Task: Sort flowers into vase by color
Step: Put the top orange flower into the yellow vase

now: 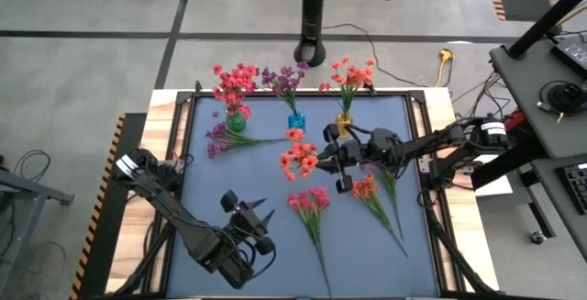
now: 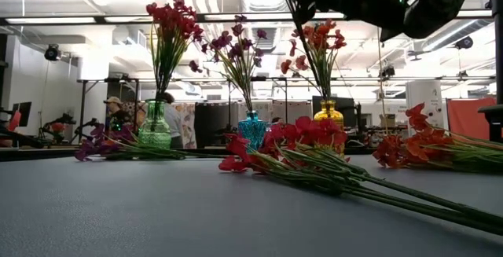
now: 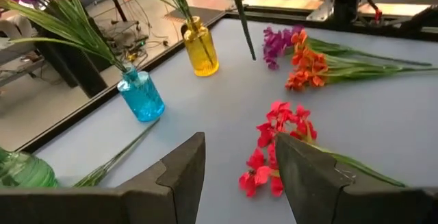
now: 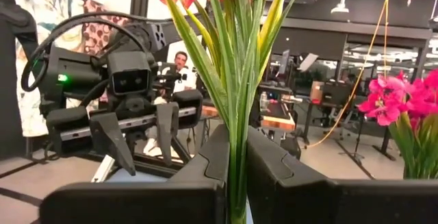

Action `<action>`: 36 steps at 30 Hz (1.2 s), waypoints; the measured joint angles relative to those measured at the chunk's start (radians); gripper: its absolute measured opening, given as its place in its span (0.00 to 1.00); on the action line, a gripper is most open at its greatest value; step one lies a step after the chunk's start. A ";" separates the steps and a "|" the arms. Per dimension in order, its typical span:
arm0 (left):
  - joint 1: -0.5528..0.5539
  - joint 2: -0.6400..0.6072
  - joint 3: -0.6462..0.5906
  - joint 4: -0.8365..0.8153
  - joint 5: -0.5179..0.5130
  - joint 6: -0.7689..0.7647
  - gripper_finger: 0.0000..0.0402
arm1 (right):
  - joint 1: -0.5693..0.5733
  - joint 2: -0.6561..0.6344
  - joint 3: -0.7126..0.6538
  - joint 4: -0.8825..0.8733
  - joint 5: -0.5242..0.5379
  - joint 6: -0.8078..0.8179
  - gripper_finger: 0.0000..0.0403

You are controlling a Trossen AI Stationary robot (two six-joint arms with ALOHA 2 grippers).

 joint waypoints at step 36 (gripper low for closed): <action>0.124 -0.160 -0.172 0.383 0.187 1.055 0.18 | 0.196 -0.363 -0.080 -0.237 0.124 0.211 0.05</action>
